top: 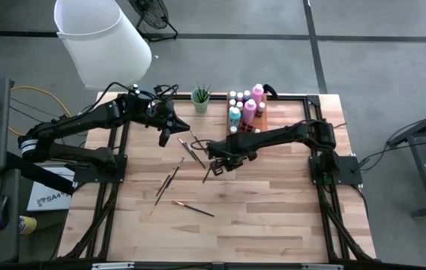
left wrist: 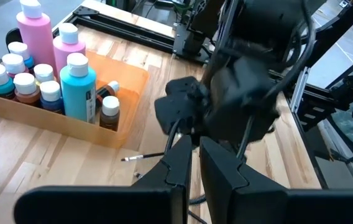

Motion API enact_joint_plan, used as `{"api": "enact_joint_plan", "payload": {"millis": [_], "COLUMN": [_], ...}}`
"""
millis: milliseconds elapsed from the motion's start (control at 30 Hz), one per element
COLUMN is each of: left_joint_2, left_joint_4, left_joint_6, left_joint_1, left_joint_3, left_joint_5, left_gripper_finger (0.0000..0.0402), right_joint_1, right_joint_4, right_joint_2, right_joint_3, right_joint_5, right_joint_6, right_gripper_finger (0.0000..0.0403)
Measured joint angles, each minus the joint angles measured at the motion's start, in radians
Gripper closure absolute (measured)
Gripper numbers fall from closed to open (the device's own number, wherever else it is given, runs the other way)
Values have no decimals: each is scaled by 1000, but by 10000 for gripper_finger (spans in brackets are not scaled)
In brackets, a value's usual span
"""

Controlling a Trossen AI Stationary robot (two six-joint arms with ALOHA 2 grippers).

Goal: Pick & Place Paint Supplies
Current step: Put the black paint brush into the green cup

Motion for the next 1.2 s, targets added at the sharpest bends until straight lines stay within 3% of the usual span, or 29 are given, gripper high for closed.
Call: {"api": "enact_joint_plan", "payload": {"millis": [167,433,733,900,1200], "left_joint_2": [0,0,0,0,0], "left_joint_4": [0,44,216,316,490], "left_joint_6": [0,0,-51,-116,-213], "left_joint_1": [0,0,0,0,0], "left_joint_3": [0,0,-1,-1,-1], "left_joint_5": [0,1,3,-3,-2], "left_gripper_finger": [371,371,360,311,174], "right_joint_1": [4,18,37,45,59], "right_joint_4": [-6,11,174,258,436], "right_joint_2": [-90,-254,-370,-402,-433], "right_joint_3": [0,0,1,1,2], "right_joint_5": [34,184,384,457,485], "right_joint_6": [-8,-60,-277,-408,-643], "right_gripper_finger": [399,399,399,399,399]}}
